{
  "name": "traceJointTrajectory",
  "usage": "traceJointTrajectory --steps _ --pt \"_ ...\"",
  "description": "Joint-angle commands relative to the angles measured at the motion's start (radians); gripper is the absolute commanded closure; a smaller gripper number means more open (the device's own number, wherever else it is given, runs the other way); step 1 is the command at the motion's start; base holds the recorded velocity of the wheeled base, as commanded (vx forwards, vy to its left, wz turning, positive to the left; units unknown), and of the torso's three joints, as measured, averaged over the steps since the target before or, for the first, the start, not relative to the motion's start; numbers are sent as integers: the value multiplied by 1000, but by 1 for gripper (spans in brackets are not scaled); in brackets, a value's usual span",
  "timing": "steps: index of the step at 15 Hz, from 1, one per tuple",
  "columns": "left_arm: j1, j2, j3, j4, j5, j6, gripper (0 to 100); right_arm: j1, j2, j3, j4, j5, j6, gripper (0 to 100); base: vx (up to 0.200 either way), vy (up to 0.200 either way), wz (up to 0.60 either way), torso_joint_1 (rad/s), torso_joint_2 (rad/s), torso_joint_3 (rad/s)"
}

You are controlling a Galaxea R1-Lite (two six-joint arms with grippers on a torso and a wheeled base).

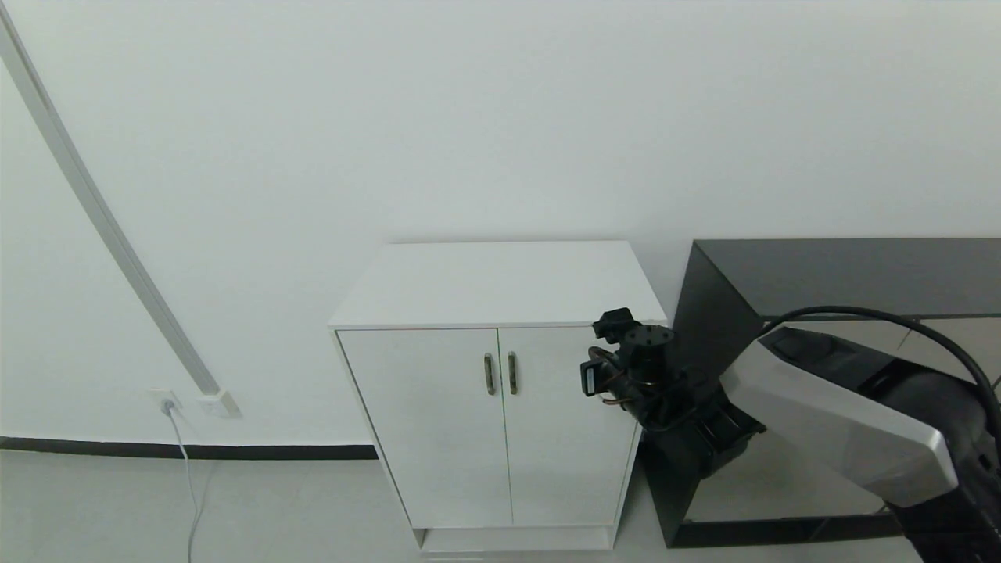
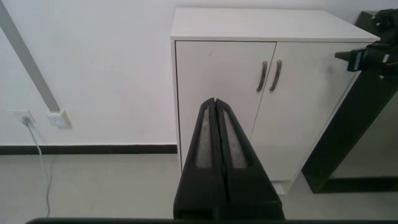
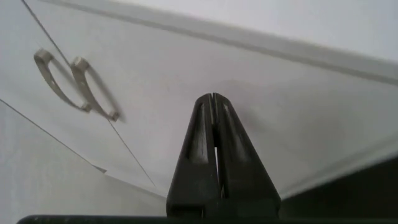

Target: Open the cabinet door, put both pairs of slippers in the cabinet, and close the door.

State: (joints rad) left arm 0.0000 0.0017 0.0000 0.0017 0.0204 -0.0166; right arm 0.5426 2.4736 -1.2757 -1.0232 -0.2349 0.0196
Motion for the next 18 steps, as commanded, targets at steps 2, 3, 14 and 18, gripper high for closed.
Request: traceJointTrajectory --steps 2,3,14,18 --pt "0 0 0 0 0 0 100 -26 -186 227 -80 -21 2 100 0 0 0 0 0 0" --pt "0 0 0 0 0 0 100 -39 -231 289 -95 -21 2 100 0 0 0 0 0 0" --pt "0 0 0 0 -2 0 100 -293 -769 849 -149 -78 -7 100 0 0 0 0 0 0" --pt "0 0 0 0 -2 1 100 -323 -926 1007 -149 -75 -12 100 0 0 0 0 0 0"
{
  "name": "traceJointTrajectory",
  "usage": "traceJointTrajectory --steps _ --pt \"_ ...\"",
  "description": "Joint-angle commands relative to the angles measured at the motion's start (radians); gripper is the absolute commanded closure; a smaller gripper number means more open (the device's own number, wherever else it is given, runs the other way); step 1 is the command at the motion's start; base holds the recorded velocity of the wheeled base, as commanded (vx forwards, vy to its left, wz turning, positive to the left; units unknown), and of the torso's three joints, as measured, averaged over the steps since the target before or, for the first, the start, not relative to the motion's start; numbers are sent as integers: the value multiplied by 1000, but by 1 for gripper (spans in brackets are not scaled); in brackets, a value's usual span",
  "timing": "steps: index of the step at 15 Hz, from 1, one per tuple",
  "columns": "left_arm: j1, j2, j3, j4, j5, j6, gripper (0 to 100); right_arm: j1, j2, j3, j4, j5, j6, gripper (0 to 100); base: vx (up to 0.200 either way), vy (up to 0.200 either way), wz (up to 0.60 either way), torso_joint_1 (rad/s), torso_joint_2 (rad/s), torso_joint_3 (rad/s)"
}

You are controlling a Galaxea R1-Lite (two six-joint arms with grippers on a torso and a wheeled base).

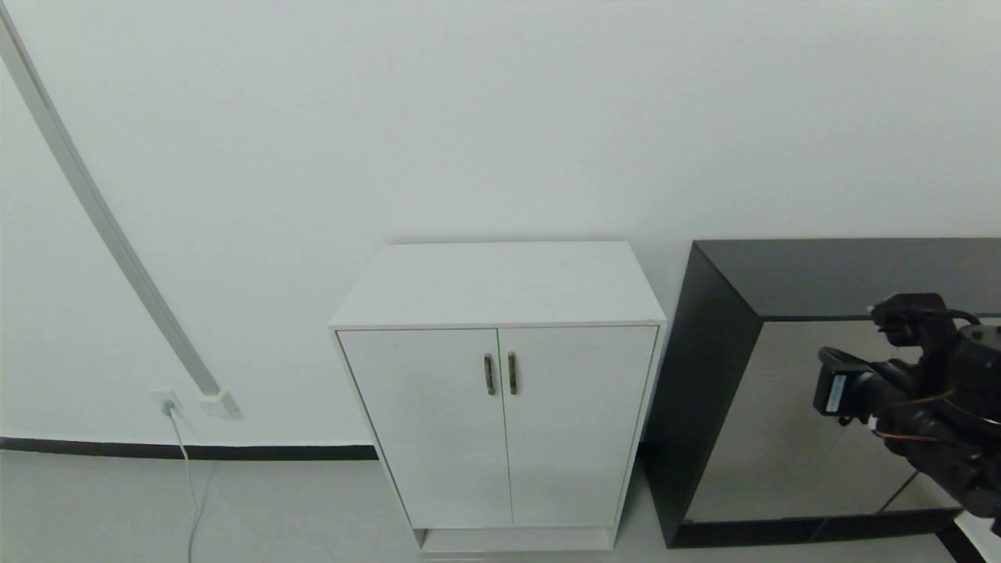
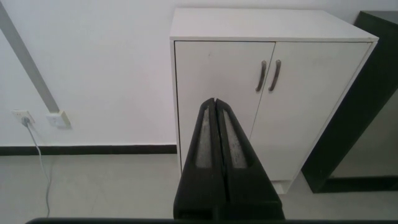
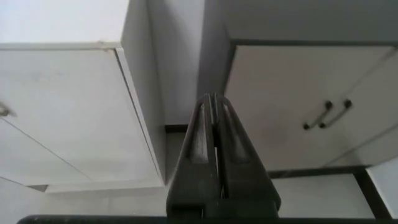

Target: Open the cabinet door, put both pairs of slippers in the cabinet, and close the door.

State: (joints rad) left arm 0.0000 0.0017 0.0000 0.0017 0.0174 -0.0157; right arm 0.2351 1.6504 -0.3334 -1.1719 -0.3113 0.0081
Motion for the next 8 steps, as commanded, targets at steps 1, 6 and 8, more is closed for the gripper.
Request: traceJointTrajectory --steps 1,6,8 --pt "0 0 0 0 -1 -1 100 -33 -152 116 0 3 0 100 0 0 0 0 0 0" --pt "0 0 0 0 -1 0 100 -102 -343 252 67 21 0 100 0 0 0 0 0 0" --pt "0 0 0 0 -1 2 100 -112 -472 269 181 35 1 100 0 0 0 0 0 0"
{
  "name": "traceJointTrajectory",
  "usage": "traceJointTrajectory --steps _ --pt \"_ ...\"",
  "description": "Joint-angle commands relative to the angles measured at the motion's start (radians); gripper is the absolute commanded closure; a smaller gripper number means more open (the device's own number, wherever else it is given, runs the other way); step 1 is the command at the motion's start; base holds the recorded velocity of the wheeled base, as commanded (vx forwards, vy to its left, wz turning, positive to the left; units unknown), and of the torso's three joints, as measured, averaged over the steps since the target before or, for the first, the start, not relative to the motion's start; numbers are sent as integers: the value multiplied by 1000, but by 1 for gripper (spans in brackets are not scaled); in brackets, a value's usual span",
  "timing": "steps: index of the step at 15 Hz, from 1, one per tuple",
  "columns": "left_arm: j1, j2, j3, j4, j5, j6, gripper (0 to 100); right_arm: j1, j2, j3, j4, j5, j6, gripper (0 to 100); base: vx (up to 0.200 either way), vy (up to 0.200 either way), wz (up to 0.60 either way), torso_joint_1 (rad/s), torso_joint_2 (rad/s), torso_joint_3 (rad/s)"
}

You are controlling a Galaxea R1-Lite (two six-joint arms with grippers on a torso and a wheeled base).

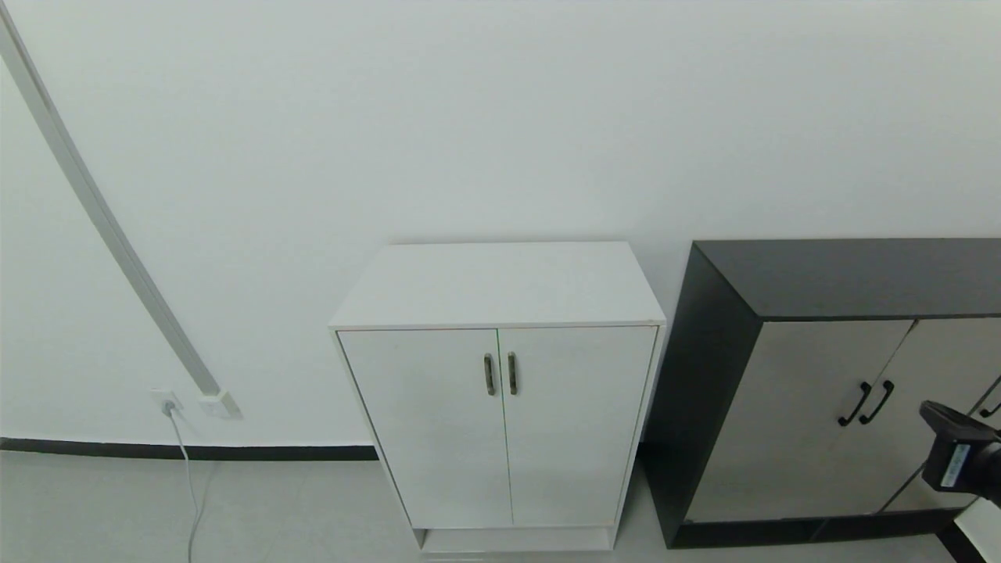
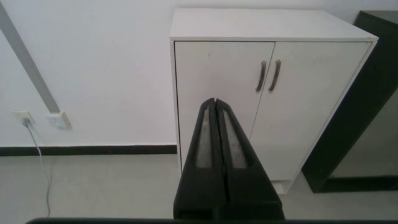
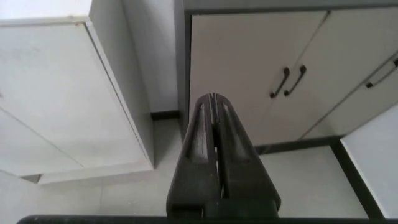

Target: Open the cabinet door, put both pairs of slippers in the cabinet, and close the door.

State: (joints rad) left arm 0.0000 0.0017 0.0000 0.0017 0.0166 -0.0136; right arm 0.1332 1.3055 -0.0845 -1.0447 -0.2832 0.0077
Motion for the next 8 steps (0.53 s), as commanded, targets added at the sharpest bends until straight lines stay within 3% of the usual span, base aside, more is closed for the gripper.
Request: traceJointTrajectory --steps 1,8 --pt "0 0 0 0 0 0 100 -12 -187 19 123 7 2 100 0 0 0 0 0 0" --pt "0 0 0 0 0 -3 100 -10 -611 -34 664 105 2 100 0 0 0 0 0 0"
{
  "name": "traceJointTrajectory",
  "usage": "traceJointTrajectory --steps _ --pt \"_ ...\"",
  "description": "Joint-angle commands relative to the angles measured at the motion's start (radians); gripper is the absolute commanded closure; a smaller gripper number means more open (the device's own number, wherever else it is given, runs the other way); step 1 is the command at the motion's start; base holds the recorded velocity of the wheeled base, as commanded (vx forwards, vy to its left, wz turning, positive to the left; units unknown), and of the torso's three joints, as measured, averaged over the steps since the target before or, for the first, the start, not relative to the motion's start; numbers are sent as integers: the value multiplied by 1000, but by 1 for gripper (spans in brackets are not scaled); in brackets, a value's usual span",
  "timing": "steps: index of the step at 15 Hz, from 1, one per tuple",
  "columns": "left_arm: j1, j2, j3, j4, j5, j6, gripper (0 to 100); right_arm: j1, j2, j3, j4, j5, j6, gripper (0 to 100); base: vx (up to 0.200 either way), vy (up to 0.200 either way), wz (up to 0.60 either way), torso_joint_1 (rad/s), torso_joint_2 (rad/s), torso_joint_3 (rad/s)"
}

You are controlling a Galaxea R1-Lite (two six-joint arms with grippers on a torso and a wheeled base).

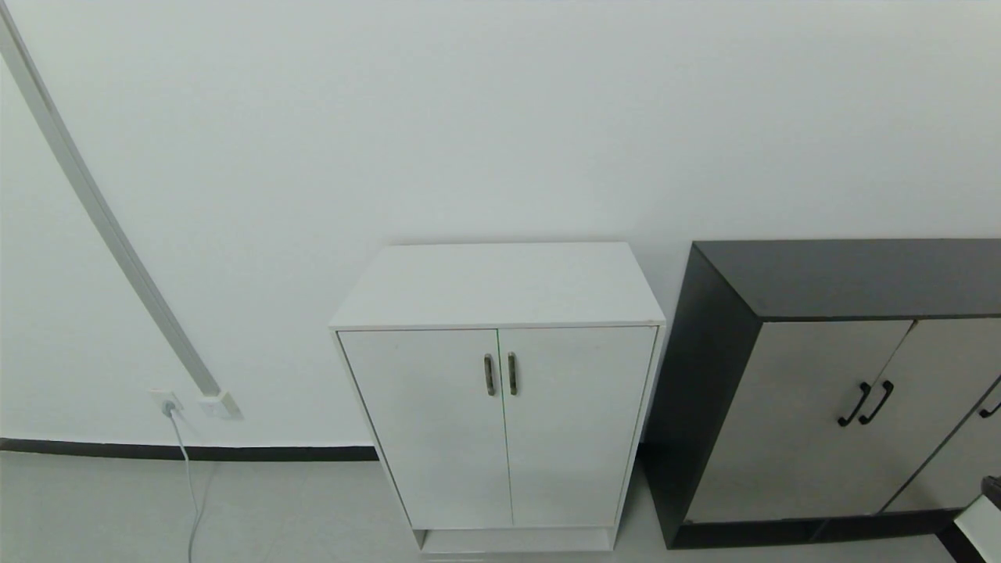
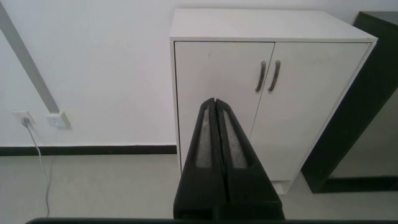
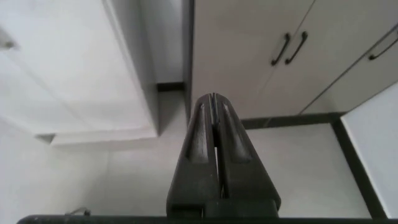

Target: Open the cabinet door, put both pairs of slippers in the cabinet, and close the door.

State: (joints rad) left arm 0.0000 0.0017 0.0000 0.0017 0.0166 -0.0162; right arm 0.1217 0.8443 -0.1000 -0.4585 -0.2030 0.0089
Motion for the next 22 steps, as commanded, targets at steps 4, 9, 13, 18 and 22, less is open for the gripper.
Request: traceJointTrajectory --steps 4,9,13,18,22 --pt "0 0 0 0 0 -1 100 7 -272 -14 265 59 0 100 0 0 0 0 0 0" --pt "0 0 0 0 2 -2 100 6 -429 0 437 148 -3 100 0 0 0 0 0 0" --pt "0 0 0 0 2 -2 100 7 -476 33 492 171 -14 100 0 0 0 0 0 0" --pt "0 0 0 0 2 -2 100 7 -510 95 468 195 -46 100 0 0 0 0 0 0" --pt "0 0 0 0 0 -2 100 -4 -580 95 468 195 -44 100 0 0 0 0 0 0"
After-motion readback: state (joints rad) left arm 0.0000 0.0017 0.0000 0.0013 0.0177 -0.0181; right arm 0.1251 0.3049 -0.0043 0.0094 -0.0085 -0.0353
